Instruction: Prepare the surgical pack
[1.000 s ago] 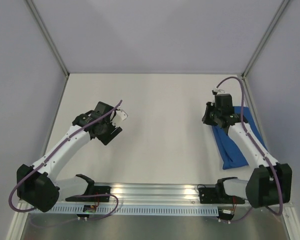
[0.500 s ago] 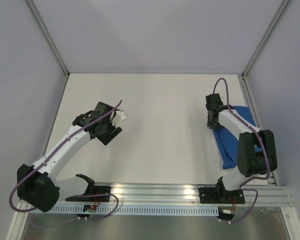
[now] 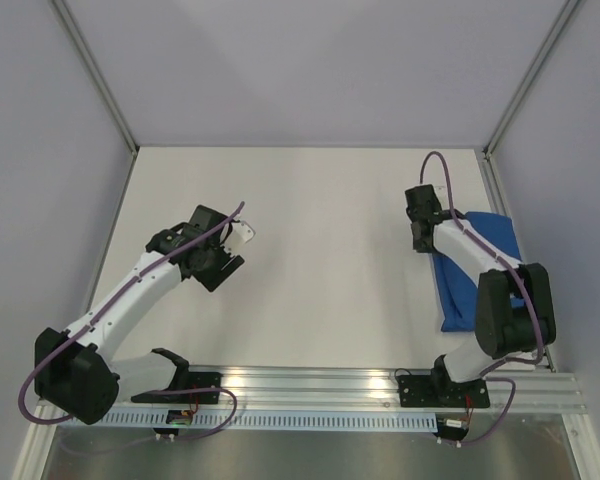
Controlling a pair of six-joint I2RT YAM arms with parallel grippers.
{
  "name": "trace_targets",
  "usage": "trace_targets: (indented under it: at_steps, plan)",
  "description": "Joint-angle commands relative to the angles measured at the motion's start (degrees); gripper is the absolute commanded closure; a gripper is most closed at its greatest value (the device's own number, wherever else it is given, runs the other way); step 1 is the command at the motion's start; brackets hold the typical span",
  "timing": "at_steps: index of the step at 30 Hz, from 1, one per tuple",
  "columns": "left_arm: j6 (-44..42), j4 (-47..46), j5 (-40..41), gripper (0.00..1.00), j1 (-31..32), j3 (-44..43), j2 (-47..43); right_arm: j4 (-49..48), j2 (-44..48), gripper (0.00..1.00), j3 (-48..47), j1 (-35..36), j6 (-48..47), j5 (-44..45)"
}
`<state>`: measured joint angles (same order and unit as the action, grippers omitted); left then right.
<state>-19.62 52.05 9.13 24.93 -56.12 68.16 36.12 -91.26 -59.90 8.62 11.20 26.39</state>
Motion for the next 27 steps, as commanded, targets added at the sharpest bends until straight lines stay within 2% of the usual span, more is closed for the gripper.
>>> trace_targets:
  at_steps: [1, 2, 7, 11, 15, 18, 27]
  plan:
    - [0.7, -1.5, 0.9, 0.27, -0.4, 1.0, -1.4, -2.7, 7.9, 0.80, 1.5, 9.3, -0.8, 2.8]
    - [0.8, -1.6, 1.0, 0.27, -0.4, 1.4, -1.5, -3.8, 9.4, 0.72, 2.5, 11.0, 0.3, 3.3]
    - [1.3, -4.8, 1.5, 0.27, -1.1, 5.0, -3.0, -12.5, 20.9, 0.60, 13.8, 19.7, 4.5, 0.9]
    - [1.9, -8.6, 1.1, 0.25, -1.2, 8.3, -8.0, -17.8, 29.1, 0.58, 21.7, 20.1, 6.5, -3.6]
    - [3.3, -13.1, 2.0, 0.15, -1.2, 11.4, -12.0, -20.8, 36.5, 0.55, 26.9, 20.1, 7.1, -6.6]
    - [3.5, -15.7, 2.7, 0.11, -1.2, 13.7, -13.8, -21.6, 39.0, 0.54, 28.2, 20.1, 6.6, -7.2]
    - [3.8, -16.4, 3.7, 0.12, -1.2, 15.0, -13.4, -23.3, 39.4, 0.50, 29.2, 20.1, 6.6, -9.7]
